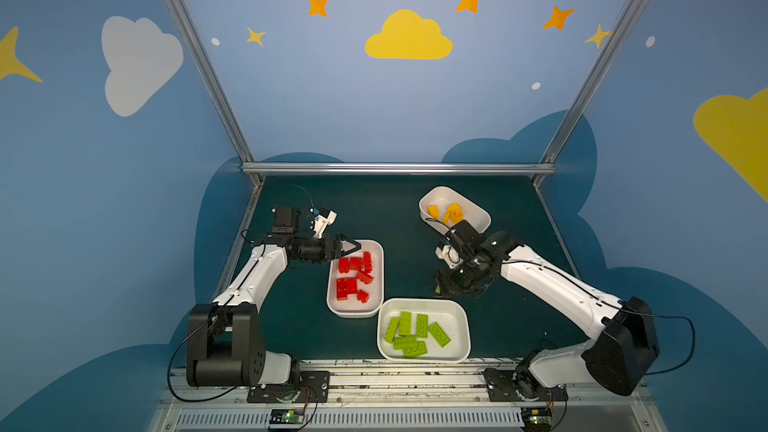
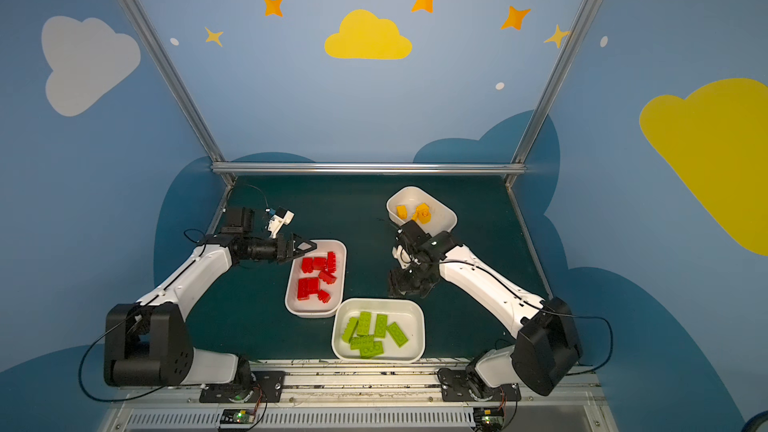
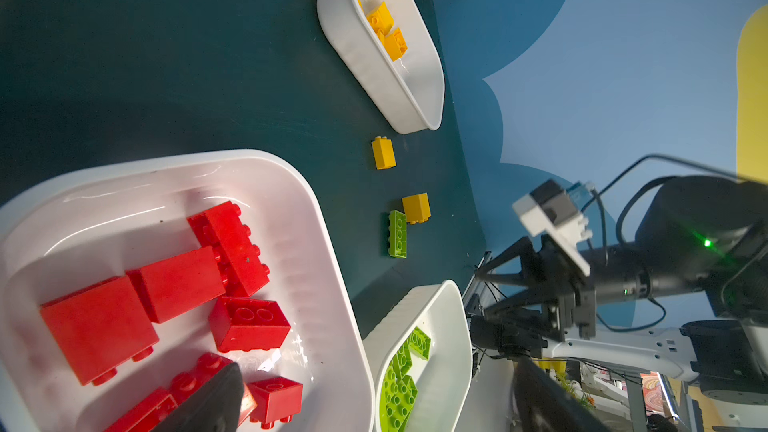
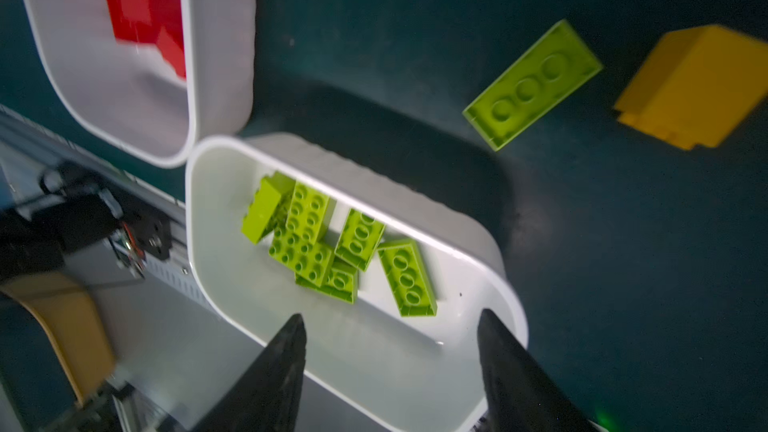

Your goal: Sort the legos into containers by color

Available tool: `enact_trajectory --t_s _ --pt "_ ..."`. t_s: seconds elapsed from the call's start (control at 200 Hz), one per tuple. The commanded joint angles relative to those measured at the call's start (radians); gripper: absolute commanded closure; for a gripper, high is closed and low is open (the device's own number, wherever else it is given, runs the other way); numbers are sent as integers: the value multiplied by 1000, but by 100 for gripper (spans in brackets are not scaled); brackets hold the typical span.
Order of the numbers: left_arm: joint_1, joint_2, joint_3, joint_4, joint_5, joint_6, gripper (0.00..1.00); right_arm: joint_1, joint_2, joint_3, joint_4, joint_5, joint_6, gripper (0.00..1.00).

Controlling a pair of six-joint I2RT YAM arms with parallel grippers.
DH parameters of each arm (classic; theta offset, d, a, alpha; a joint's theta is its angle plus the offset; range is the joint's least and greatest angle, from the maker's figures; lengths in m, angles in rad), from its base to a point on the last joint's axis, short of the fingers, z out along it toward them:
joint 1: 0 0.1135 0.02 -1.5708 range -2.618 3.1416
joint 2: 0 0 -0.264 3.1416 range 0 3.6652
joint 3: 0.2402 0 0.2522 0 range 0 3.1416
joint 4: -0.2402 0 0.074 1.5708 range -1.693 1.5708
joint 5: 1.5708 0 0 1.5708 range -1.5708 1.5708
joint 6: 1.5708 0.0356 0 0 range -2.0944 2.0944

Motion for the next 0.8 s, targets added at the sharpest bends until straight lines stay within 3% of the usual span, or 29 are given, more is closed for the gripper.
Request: enact_trajectory --t_s 0.0,0.185,0.485,0.676,0.791 --pt "-4 9 11 -4 22 10 0 -34 57 10 53 36 192 33" --pt "-4 10 12 -6 24 12 0 -39 189 38 119 116 292 30" --pt "-4 14 6 -7 24 21 1 -40 385 81 171 170 294 34" --pt "-5 20 9 -9 23 26 0 -36 459 101 158 203 278 43" --pt "-5 23 8 -5 23 22 1 -35 489 100 158 209 263 54"
